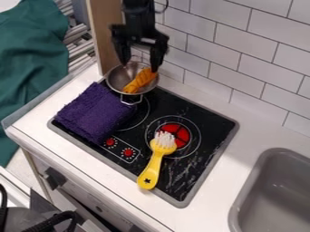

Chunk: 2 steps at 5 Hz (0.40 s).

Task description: Take the shrimp from the right burner and put it in silver pot

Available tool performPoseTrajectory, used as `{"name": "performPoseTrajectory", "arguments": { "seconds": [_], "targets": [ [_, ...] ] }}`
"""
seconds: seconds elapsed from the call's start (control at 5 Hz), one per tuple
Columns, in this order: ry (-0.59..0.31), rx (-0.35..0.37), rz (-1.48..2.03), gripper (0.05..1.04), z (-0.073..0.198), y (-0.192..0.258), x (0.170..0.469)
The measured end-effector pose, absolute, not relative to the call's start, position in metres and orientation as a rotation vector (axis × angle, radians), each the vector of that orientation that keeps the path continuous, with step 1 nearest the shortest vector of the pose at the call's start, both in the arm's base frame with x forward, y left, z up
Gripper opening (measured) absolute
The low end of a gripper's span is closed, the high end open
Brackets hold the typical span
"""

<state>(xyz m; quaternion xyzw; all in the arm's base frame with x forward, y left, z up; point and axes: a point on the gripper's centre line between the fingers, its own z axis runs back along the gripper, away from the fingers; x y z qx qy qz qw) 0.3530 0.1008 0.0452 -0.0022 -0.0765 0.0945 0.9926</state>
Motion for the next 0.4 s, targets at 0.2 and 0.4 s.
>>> {"name": "performPoseTrajectory", "arguments": {
  "seconds": [0.2,0.4],
  "targets": [
    [-0.171,-0.024,0.169,1.005,0.0528,0.0741,0.3455],
    [-0.153,-0.039,0.156,1.004,0.0473,0.068,0.3376]
  ]
}}
